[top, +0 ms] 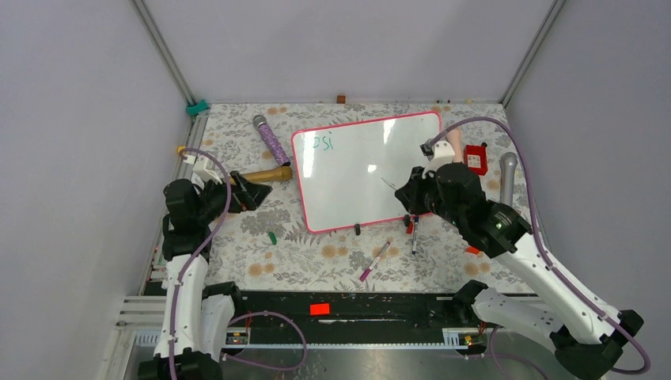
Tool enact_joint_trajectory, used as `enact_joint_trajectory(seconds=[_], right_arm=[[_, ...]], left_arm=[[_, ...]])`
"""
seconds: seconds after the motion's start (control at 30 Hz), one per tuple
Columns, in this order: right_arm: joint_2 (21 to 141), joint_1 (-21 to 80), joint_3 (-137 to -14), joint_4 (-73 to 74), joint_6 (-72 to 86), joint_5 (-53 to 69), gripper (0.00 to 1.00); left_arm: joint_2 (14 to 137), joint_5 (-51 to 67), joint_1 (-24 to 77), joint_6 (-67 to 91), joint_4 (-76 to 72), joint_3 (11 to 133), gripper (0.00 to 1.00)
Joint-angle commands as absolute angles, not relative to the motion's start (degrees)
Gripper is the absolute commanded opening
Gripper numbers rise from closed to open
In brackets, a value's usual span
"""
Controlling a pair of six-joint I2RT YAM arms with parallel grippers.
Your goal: Write a sentence on the whiteboard
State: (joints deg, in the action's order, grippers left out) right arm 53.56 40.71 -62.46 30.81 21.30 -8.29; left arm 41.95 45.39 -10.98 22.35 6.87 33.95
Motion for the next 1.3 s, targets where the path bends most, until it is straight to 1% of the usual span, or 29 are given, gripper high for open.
enact_joint_trajectory(seconds=[0.0, 0.1, 0.2, 0.27, 0.37, 0.43, 0.53, 0.6, 0.7, 0.77, 0.87, 1.0, 1.07, 1.27], right_arm=[[48.1, 40.5, -58.2, 27.5, 19.8, -5.2, 0.00], [46.6, 40.5, -57.4, 28.3, 20.5, -6.7, 0.00], [45.1, 40.4, -56.5, 27.9, 21.9, -9.9, 0.00], [44.8, 40.5, -56.3, 28.4, 22.5, -12.0, 0.00], [44.2, 40.5, -55.7, 28.9, 22.7, -14.2, 0.00], [44.1, 40.4, -56.3, 29.4, 21.1, -14.4, 0.00], [44.3, 40.5, -57.5, 30.3, 18.6, -13.0, 0.00], [43.7, 40.5, -57.6, 30.5, 17.1, -11.3, 0.00], [42.9, 40.5, -58.9, 32.0, 15.7, -8.1, 0.00], [43.7, 40.5, -61.7, 35.3, 15.8, -8.3, 0.00], [44.9, 40.4, -65.7, 39.3, 15.4, -8.8, 0.00], [42.8, 40.5, -64.4, 37.8, 14.9, -7.5, 0.00], [42.8, 40.8, -64.0, 37.9, 14.5, -6.7, 0.00], [41.5, 41.1, -61.5, 38.4, 16.2, -5.1, 0.00]], left_arm=[[41.5, 28.6, -11.5, 21.4, 26.3, 36.9, 0.99], [42.5, 24.0, -9.4, 21.7, 31.2, 38.0, 0.99], [42.8, 19.9, -7.7, 25.5, 30.0, 36.2, 0.99], [43.3, 19.6, -6.8, 27.2, 27.9, 34.1, 0.99], [43.5, 18.3, -4.4, 26.3, 27.8, 34.9, 0.99], [43.3, 19.3, -3.4, 23.7, 28.4, 35.3, 0.99], [44.1, 20.4, -3.3, 24.5, 31.2, 36.8, 0.98], [41.9, 21.4, -3.2, 24.8, 33.5, 38.6, 0.99], [36.1, 16.2, -3.2, 27.3, 35.7, 37.9, 0.99], [32.3, 14.0, -3.1, 29.5, 37.4, 35.8, 0.99], [29.0, 13.1, -2.0, 29.2, 39.9, 36.6, 0.99], [21.5, 8.3, 0.9, 29.8, 38.3, 35.4, 0.99], [20.6, 8.3, 1.2, 29.9, 38.1, 35.3, 0.99], [24.2, 10.0, 4.5, 29.7, 38.1, 35.6, 0.99]])
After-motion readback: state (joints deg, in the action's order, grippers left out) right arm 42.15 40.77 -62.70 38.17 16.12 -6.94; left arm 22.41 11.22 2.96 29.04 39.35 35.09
